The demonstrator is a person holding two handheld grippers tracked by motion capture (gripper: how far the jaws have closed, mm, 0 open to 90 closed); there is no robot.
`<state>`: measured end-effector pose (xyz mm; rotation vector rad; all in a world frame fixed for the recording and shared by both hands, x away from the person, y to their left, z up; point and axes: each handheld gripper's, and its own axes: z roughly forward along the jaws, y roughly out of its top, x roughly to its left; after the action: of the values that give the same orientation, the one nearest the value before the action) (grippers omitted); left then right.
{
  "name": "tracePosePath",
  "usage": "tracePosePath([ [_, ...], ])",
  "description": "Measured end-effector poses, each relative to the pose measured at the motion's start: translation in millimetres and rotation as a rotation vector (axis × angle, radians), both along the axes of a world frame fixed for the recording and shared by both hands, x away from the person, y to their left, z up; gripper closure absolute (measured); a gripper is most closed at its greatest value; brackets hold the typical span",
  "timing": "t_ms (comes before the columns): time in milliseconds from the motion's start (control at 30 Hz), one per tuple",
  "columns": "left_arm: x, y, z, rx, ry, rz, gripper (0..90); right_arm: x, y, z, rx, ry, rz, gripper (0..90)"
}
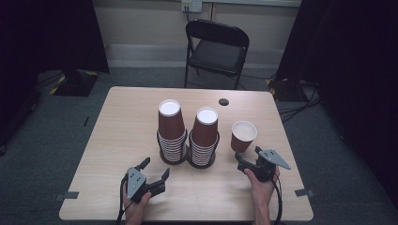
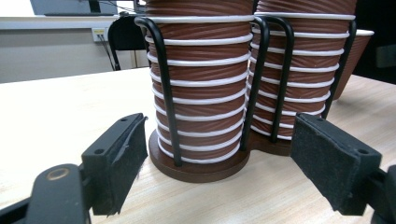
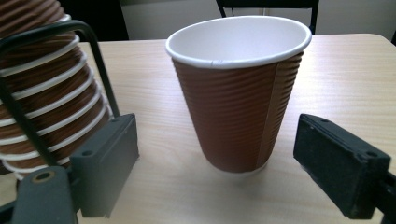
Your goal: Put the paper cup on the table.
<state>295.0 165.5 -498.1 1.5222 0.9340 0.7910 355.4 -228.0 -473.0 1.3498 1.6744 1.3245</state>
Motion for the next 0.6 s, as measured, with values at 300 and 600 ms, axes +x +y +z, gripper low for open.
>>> tracePosePath([
  [300,0.2,0.0,0.0,-0.008,0.005,0.011,18.4,-26.9,17.5,-11.2,0.065,-0.045,0.015,14.0],
  [600,1.0,1.4,0.0,-0.02,0.016,0.012,18.4,-48.5,47.4,-22.1,0.023,-0.077,0.066,14.4],
])
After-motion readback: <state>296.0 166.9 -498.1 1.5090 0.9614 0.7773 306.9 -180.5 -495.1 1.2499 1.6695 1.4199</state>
